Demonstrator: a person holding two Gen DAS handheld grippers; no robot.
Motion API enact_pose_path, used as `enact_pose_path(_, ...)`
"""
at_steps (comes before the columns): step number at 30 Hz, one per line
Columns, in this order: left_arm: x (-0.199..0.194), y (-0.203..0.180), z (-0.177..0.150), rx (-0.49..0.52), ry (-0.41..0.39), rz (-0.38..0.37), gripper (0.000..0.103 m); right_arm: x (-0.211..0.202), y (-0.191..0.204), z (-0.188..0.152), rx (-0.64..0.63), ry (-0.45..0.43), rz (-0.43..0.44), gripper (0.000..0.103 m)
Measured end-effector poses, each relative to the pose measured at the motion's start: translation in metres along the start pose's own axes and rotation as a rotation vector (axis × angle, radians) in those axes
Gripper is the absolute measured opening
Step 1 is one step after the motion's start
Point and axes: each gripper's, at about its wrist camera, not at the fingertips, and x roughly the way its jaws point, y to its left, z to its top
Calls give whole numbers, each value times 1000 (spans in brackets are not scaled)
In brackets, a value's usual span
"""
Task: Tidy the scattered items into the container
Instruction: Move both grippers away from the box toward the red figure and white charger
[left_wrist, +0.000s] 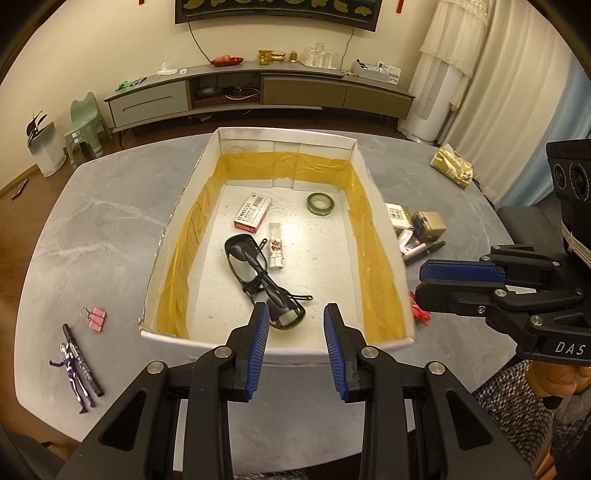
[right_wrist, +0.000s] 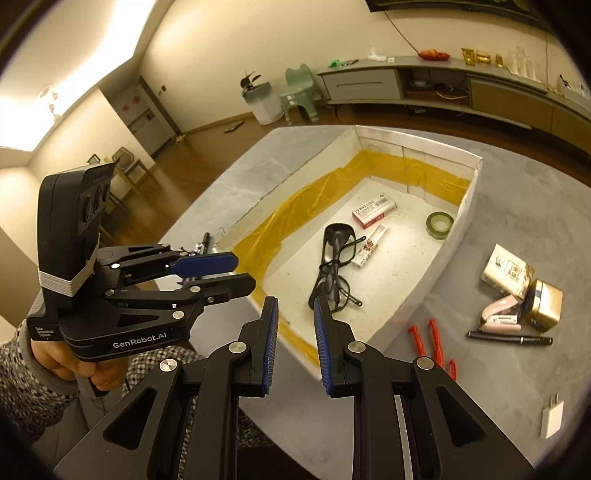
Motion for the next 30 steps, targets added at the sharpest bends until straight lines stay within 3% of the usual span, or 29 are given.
enact_pose_path(15,-21,-43,-24,33,5,-20,32,-46,-13,-46,58,-62,27,24)
enact_pose_path(30,-12,-107,-46,100,48,-102,32,-79,-46,-104,163,-97,19,26)
